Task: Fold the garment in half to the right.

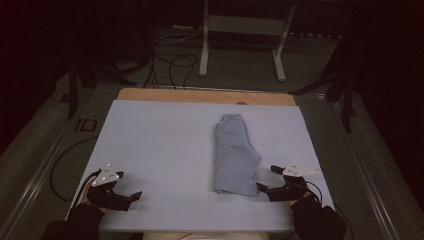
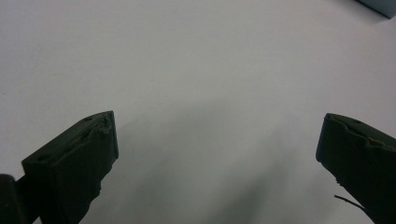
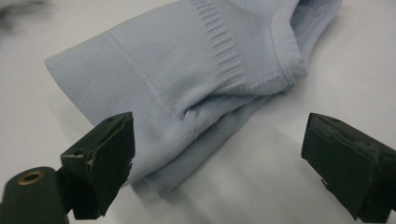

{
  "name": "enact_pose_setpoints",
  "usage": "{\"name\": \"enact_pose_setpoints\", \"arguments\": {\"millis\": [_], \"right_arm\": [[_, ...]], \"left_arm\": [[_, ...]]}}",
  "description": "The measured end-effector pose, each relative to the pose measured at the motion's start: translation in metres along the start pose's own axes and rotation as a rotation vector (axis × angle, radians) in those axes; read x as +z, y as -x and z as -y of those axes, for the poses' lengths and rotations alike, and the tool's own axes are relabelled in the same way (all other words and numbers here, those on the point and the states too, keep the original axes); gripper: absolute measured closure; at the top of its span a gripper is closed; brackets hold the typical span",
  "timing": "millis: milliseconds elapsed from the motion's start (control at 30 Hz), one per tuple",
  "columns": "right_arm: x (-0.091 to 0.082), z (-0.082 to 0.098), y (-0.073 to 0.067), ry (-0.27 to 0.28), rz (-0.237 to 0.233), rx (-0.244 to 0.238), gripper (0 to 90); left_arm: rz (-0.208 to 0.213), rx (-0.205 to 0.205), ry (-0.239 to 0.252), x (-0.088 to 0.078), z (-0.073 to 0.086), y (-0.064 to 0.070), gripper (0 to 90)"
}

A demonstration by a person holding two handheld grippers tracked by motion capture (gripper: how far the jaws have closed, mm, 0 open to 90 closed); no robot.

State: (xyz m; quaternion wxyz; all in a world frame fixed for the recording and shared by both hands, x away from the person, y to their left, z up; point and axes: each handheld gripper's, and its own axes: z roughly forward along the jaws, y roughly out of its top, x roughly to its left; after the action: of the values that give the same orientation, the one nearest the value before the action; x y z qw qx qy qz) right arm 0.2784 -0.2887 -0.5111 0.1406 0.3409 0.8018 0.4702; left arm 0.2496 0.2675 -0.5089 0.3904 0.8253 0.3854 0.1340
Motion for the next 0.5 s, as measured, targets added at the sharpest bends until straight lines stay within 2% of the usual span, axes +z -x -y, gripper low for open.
{"name": "enact_pose_setpoints", "arguments": {"millis": [500], "right_arm": [[0.0050,0.0012,0.0000,0.004,-0.023,0.000,9.8]], "left_arm": [[0.008,0.015,0.022,0.0003,-0.0020,0.0057,0.0]]}}
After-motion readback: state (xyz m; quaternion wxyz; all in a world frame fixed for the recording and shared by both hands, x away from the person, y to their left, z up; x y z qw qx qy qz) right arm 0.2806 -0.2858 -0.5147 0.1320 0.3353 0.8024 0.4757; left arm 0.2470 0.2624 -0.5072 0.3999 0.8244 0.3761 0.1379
